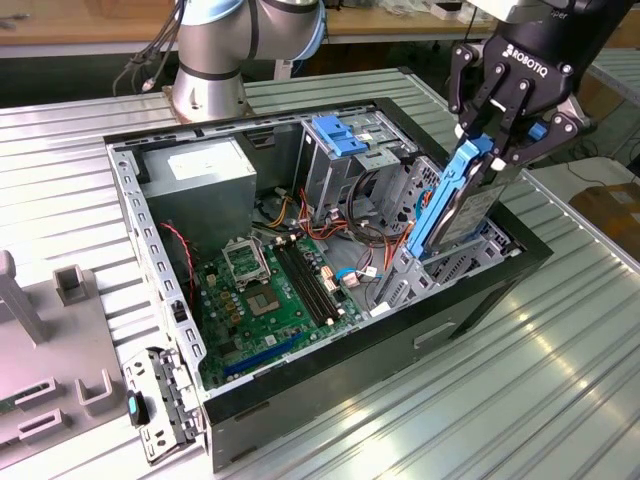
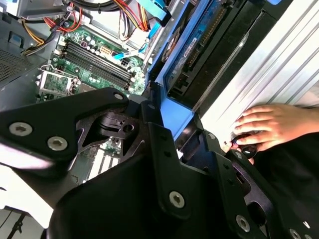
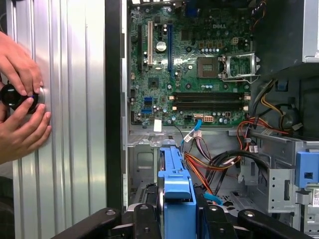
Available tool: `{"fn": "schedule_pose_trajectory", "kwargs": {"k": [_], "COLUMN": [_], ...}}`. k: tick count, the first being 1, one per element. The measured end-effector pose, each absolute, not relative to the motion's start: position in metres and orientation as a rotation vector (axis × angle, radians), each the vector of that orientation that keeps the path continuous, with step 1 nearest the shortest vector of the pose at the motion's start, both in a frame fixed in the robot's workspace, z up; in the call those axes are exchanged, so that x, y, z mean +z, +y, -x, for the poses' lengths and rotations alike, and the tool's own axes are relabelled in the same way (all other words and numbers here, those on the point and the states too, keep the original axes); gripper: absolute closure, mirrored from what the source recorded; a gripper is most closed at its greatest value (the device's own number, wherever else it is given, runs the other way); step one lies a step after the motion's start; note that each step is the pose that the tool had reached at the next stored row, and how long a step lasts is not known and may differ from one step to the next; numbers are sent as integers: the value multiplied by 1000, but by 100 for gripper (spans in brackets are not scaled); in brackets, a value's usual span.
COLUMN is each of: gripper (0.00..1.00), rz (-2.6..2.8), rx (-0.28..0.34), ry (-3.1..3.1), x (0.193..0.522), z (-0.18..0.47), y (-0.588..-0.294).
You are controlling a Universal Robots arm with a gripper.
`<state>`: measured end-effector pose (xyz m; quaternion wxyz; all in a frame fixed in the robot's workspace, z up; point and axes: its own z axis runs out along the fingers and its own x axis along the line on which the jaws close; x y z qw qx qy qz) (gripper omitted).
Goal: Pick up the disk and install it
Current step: 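Insert the disk into the insertion slot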
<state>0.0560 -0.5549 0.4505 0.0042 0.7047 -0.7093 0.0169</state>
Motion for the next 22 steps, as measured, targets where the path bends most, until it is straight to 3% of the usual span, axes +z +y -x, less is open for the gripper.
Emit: {"fn": "schedule_pose_trajectory", "kwargs": {"k": [22], "gripper": [63], "rz": [-2206], "rx": [47], "ry": [-2220], "x": [413], "z": [-56], "y": [-555]}}
